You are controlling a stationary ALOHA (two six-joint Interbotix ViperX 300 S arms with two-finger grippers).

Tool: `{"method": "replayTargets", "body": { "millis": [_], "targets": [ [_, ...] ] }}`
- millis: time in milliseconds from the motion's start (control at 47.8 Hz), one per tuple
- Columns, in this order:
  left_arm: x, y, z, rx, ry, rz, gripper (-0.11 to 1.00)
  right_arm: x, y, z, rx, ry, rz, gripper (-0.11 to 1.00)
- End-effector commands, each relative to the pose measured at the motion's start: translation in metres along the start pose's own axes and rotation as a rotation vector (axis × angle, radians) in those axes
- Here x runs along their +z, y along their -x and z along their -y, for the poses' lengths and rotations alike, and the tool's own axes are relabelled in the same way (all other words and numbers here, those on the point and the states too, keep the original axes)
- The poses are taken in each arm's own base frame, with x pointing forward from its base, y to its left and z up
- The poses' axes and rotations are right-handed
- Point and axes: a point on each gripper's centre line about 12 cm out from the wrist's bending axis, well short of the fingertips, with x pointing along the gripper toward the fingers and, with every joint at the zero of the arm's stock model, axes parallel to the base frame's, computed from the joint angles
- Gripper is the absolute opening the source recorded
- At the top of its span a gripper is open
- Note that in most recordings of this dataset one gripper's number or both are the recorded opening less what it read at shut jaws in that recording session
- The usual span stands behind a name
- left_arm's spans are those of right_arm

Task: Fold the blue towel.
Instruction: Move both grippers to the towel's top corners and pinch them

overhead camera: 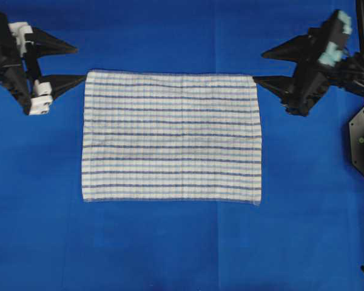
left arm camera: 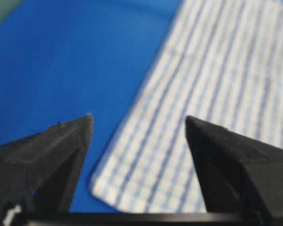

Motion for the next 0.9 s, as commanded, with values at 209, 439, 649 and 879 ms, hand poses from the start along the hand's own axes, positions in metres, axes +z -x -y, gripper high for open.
{"method": "replayTargets", "body": {
  "millis": [209,439,649,879],
  "targets": [
    [-0.033,-0.034,-0.018,0.066,0.029,-0.103,0.70,-0.019,-0.030,0.016,-0.067,-0.038,-0.039,0.75],
    [-0.053,-0.050,-0.024,0.087,0.045,-0.164,0.70,-0.040,-0.045,0.022,-0.101,-0.061,-0.090,0.74],
    [-0.065,-0.058,-0.025,0.092,0.048,-0.194,0.69,-0.050,-0.053,0.021,-0.102,-0.053,-0.117,0.68],
    [-0.075,-0.064,-0.026,0.095,0.051,-0.232,0.61,-0.055,-0.057,0.019,-0.101,-0.047,-0.128,0.54]
  ]
}}
